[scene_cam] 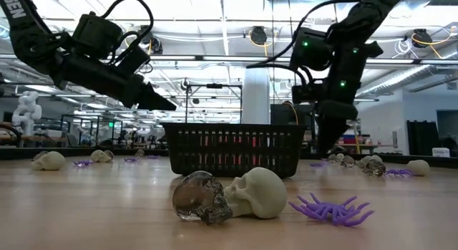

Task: Sort Halloween decoration
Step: Put the violet spider toy into the black basket

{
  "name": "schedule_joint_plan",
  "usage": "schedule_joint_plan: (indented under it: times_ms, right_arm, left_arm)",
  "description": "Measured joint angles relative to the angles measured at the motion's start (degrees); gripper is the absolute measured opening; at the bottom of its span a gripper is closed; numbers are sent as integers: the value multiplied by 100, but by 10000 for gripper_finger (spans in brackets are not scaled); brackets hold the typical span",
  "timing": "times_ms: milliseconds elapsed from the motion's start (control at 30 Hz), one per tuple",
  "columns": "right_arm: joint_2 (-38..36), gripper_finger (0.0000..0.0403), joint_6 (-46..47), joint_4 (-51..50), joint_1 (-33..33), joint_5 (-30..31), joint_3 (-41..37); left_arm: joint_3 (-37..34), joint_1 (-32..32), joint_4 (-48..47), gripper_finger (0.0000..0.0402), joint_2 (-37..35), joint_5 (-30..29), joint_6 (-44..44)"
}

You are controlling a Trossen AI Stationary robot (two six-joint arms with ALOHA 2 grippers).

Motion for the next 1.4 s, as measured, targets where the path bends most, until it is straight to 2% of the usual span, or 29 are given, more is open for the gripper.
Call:
schedule_joint_plan:
  times_ms: [67, 167, 333, 533, 767, 867, 1133, 1400]
  right_arm:
    - [27, 196, -53, 70, -111, -55, 4]
    - [139, 204, -140, 136, -288, -459, 7]
    - [517, 187, -207, 355, -468, -782, 25]
    - [700, 129, -352, 351, -504, -835, 35]
    - [512, 34, -379, 361, -506, -1043, 17]
    - [422, 7, -382, 334, -504, -1069, 7]
    - [236, 2, -327, 280, -433, -1073, -2]
    - [25, 0, -218, 306, -21, -1070, -2]
  left_arm:
    - [0, 0, 0, 3, 0, -1, 0]
    - [0, 0, 0, 3, 0, 0, 0]
    - [0, 0, -36, 3, 0, -2, -3]
    - [2, 0, -116, 3, 0, -2, -3]
    - [2, 0, -109, 3, 0, -2, -3]
    - [2, 0, -109, 3, 0, -2, -3]
    - [2, 0, -107, 3, 0, -2, -3]
    - [2, 0, -107, 3, 0, -2, -5]
